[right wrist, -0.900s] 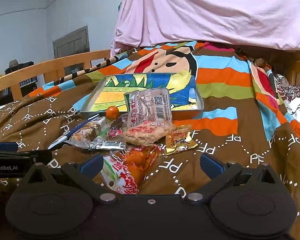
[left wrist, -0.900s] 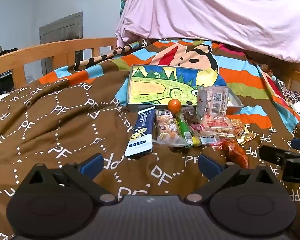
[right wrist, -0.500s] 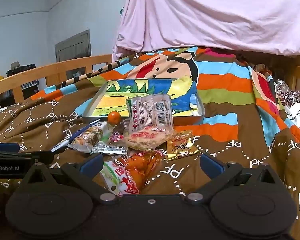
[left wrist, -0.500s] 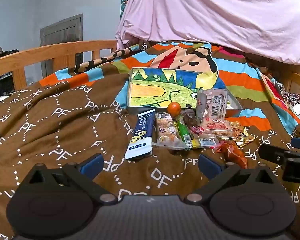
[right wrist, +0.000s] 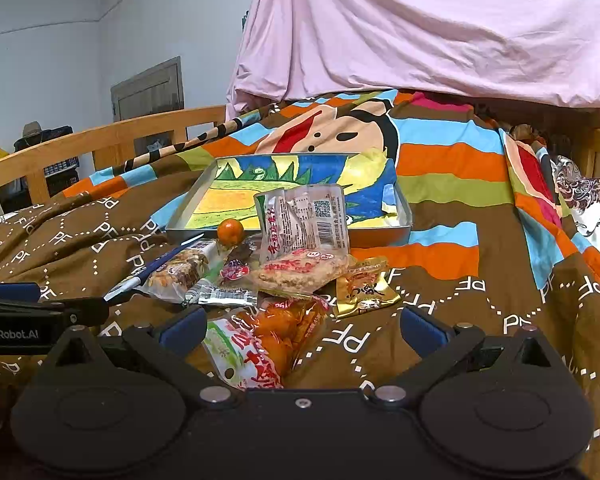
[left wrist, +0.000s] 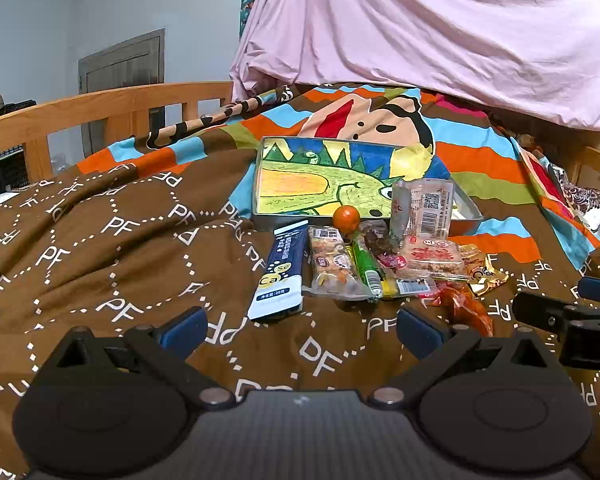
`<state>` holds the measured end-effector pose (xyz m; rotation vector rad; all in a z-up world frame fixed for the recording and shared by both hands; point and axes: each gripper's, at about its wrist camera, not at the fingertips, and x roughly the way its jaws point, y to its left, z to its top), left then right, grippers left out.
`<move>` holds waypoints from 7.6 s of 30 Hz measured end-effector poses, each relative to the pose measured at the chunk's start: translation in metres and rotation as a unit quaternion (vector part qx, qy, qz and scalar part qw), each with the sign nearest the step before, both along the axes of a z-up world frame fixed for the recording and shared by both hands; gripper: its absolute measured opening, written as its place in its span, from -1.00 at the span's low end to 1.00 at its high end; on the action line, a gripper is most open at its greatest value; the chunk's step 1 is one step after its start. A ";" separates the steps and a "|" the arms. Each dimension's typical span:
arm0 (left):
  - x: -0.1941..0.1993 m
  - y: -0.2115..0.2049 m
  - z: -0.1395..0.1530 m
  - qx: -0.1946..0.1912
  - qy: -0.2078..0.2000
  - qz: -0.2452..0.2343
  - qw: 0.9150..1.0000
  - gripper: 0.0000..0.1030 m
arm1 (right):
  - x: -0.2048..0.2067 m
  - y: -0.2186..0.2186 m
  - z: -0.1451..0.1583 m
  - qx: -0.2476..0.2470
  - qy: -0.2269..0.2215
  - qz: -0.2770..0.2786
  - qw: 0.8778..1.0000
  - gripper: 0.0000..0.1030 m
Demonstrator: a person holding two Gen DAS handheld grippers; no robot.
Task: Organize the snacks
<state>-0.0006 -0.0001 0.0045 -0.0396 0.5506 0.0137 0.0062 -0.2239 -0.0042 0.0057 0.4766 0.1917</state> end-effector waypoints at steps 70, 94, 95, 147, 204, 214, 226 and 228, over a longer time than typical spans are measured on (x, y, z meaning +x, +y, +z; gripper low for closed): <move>0.057 0.008 0.010 -0.009 0.031 -0.044 0.999 0.99 | 0.033 0.032 -0.023 -0.051 0.024 0.048 0.997 0.99; 0.128 -0.046 0.002 -0.040 0.044 -0.142 0.988 0.94 | 0.061 0.030 -0.044 -0.070 0.058 0.044 0.995 -0.21; 0.130 -0.048 0.001 -0.041 0.048 -0.147 0.987 0.92 | 0.061 0.028 -0.043 -0.068 0.057 0.042 0.995 -0.21; 0.184 -0.068 -0.028 0.035 0.166 -0.169 0.971 0.50 | 0.077 0.012 -0.049 -0.047 0.072 0.032 0.996 -0.23; 0.073 -0.011 -0.007 -0.067 0.106 -0.125 0.984 -0.75 | 0.028 0.048 -0.035 -0.146 -0.017 0.101 0.984 -0.46; 0.067 -0.005 0.014 -0.083 0.064 -0.130 0.986 -0.76 | 0.023 0.051 -0.009 -0.150 -0.067 0.103 0.981 -0.46; 0.141 0.014 0.051 -0.073 -0.005 -0.103 0.992 -0.75 | 0.107 0.066 0.033 -0.127 -0.104 0.095 0.982 -0.46; 0.162 0.022 0.052 -0.074 -0.008 -0.097 0.992 -0.75 | 0.132 0.074 0.037 -0.115 -0.103 0.094 0.984 -0.46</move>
